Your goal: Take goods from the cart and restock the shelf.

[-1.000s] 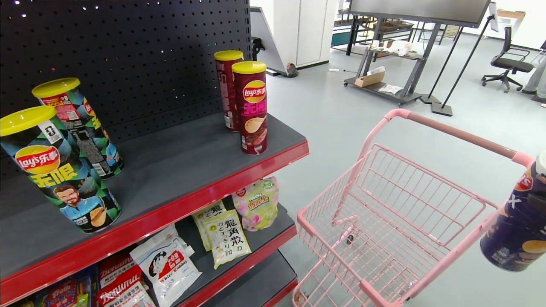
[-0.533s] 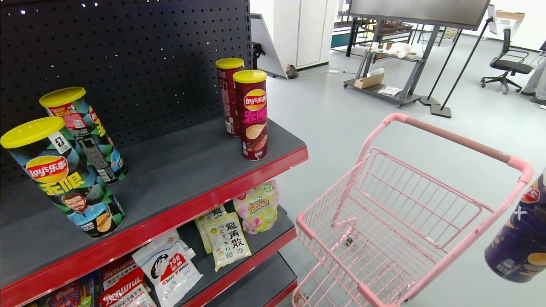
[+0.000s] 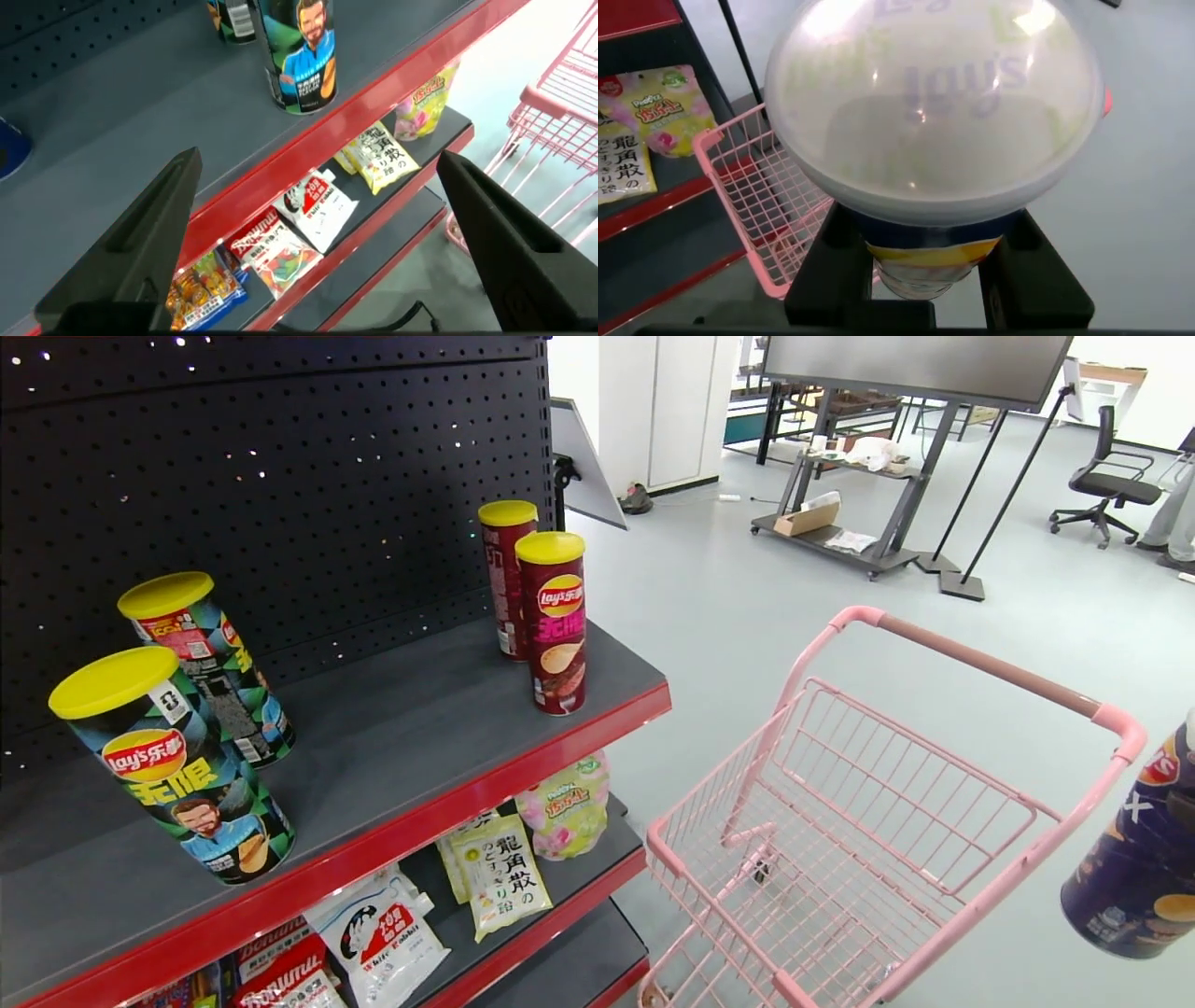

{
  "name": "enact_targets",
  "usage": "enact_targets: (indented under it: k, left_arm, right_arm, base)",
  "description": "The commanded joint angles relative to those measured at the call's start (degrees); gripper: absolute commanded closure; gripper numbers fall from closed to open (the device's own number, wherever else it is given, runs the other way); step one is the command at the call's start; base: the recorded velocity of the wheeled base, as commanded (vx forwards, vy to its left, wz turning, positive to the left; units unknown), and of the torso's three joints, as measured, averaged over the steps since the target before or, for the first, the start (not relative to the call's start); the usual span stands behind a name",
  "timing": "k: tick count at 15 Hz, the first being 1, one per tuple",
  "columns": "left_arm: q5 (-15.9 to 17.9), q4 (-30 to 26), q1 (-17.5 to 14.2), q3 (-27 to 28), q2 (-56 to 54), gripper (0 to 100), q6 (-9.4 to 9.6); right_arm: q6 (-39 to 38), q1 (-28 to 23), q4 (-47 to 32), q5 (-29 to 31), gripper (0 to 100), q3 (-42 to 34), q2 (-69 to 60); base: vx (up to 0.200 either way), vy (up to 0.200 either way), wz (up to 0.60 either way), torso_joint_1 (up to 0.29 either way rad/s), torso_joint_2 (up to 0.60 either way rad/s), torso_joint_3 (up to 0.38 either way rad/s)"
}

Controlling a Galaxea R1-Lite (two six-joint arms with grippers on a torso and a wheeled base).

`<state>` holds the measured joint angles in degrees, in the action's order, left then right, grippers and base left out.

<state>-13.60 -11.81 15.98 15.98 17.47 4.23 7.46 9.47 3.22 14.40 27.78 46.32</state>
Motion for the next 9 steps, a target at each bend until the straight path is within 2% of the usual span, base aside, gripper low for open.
enact_targets:
  k: [1,3,9]
  left_arm:
    - [0.0,0.0,0.0,0.0,0.1,0,-0.01]
    - [0.1,0.0,0.0,0.0,0.0,0,-0.01]
    - [0.1,0.0,0.0,0.1,0.2,0,-0.01]
  right_arm:
    - [0.0,-0.2,0.0,0.0,100,0.0,0.7]
    - [0.2,-1.3,0.0,0.0,100,-0.2,1.0]
    - [0.6,-1.9,0.0,0.0,100,-1.5,-0.3]
  base:
    - [0.000,0.000,0.00,0.159,-0.36,-0.198]
    - [0.000,0.000,0.00,0.112,-0.27,-0.141]
    - [0.000,0.000,0.60,0.017,-0.02,-0.013]
